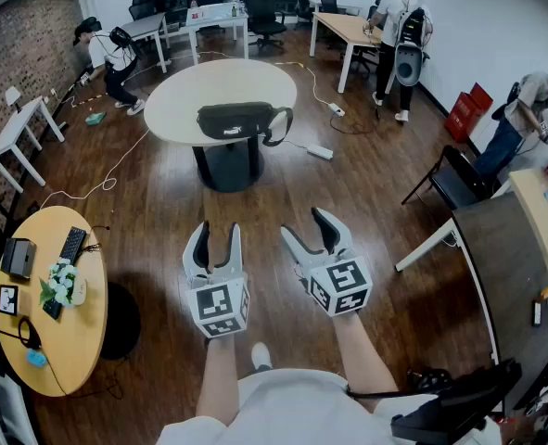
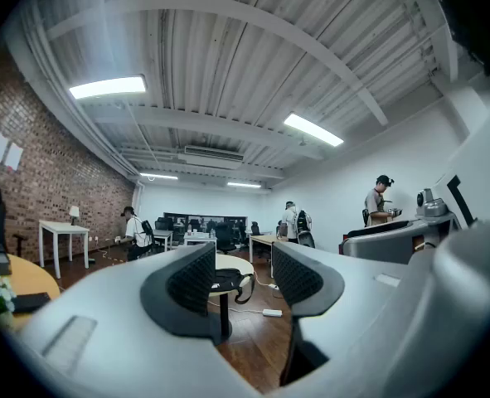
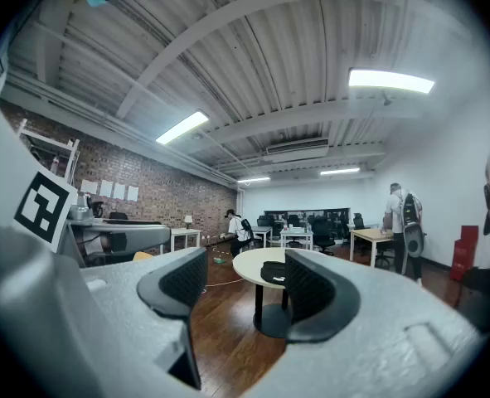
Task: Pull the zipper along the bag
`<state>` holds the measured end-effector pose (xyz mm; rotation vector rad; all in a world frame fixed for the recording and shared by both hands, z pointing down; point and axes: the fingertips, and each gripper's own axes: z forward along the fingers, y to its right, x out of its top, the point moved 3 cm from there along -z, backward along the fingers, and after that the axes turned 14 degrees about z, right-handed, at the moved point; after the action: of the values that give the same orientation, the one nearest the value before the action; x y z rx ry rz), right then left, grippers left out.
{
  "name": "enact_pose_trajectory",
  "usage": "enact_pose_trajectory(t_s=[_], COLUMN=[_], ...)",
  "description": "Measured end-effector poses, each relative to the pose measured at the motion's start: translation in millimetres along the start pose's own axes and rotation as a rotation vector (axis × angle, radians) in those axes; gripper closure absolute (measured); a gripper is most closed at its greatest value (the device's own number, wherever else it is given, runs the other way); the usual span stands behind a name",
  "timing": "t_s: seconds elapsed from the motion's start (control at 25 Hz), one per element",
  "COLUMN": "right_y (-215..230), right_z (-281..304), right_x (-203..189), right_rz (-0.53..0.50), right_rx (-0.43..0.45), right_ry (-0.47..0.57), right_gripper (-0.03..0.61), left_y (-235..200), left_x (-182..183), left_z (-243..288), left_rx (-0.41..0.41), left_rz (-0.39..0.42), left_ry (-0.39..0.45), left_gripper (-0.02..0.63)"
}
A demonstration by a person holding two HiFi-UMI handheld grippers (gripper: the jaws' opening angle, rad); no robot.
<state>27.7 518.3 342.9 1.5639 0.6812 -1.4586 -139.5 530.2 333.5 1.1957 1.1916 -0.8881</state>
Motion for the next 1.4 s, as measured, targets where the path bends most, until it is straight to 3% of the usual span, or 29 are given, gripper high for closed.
enact_pose_trajectory(t_s=[0.32,0.56,0.72,0.88,0.96,1.16,1.4], right_y=[19.0,97.2,168.9,223.1,249.8,300.5,357.5], right_z=[117.5,204.1,286.2,337.8,350.1,390.3,476.2], right_x=[3.3,20.9,52.6,78.9,70.1,21.9,32.1], right_rz=[-0.031,-0.012,-0.018,0.022,0.058,0.108,0.092], right_rx=[0.051,0.072,0.09,0.106,0.099,0.085,0.034], right_ry=[-0.031,0.017,0.004,0.037,0.016,-0.159,-0.138], right_gripper=[0.311,0.313,0.316,0.316,0.316,0.321,0.321], left_y=[-43.5,-46.4,-41.6,-47.5,-37.4,-24.0,-41.2], left_x=[-22.4,-37.1,-24.9,-21.4,-31.7,-58.7,-86.2], left_z=[117.6,228.7,321.8,383.3,406.5,471.4,581.4], left_rx=[-0.045,-0.011,-0.021,0.029,0.028,-0.007,-0.067], left_rz=[-0.006,0.019,0.046,0.062,0.067,0.05,0.05], left_ry=[-0.017,-0.01,-0.017,-0.025,-0.044,-0.096,-0.092], left_gripper=[0.381,0.385,0.393,0.393,0.4,0.4,0.4])
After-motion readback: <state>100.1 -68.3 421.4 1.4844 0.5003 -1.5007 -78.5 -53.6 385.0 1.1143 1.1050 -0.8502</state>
